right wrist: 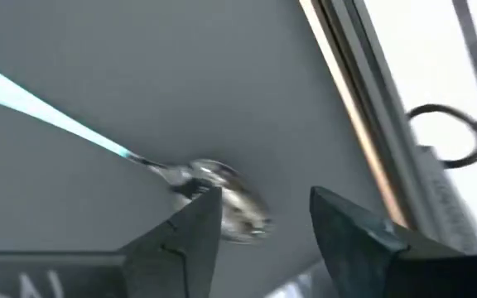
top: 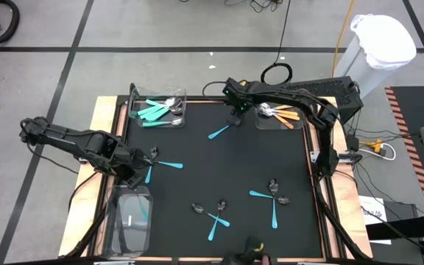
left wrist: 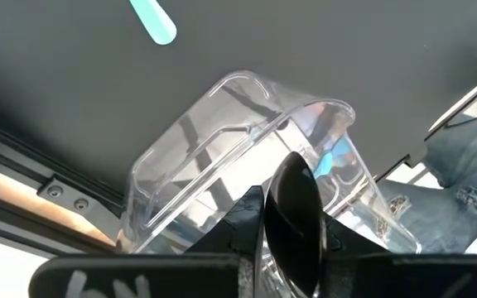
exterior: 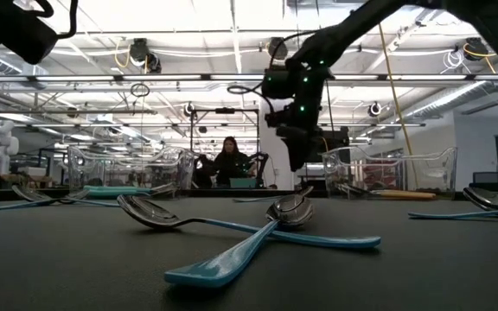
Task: Sort silverware by color (type)
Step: Put the blue spoon into the bottom transparent bin
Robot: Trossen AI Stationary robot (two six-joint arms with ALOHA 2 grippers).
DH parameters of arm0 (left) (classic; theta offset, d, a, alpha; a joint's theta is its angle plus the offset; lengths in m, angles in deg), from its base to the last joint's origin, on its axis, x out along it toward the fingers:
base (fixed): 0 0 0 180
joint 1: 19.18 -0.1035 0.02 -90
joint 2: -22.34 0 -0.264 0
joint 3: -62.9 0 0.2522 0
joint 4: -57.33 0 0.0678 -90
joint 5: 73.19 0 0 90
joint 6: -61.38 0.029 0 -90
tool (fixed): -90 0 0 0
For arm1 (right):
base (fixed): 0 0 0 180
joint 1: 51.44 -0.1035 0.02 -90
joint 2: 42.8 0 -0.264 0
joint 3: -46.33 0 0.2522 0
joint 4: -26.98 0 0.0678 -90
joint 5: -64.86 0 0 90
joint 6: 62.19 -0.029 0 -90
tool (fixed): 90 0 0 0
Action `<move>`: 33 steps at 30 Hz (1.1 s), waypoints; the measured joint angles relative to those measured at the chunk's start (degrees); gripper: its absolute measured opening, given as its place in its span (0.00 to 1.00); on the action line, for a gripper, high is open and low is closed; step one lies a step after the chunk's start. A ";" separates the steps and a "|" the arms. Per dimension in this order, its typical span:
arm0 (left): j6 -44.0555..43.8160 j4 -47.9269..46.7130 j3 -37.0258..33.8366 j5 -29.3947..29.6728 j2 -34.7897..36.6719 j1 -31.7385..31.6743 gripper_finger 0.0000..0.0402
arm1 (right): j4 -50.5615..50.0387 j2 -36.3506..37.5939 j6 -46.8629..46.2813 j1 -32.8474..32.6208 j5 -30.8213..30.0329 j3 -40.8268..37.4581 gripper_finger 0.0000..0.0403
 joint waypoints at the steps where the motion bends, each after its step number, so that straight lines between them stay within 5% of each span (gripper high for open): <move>1: 0.00 0.00 0.00 0.00 0.00 0.00 0.09 | -1.60 -1.15 2.41 0.24 -0.45 1.62 0.46; 7: 0.10 -0.31 0.00 0.14 0.00 0.00 0.09 | -10.09 -8.45 11.04 1.37 -0.49 10.92 0.48; 13: -3.31 -3.77 0.00 7.56 0.00 -0.02 0.09 | -15.54 -13.72 13.75 1.83 -0.20 15.78 0.45; 27: -0.08 -0.50 0.00 -8.44 0.00 3.00 0.10 | -19.92 -15.46 14.82 2.00 4.30 16.07 0.38; 33: -0.01 -0.56 0.00 -5.86 -0.80 3.65 0.28 | -19.19 -15.46 12.64 2.00 4.43 16.05 0.28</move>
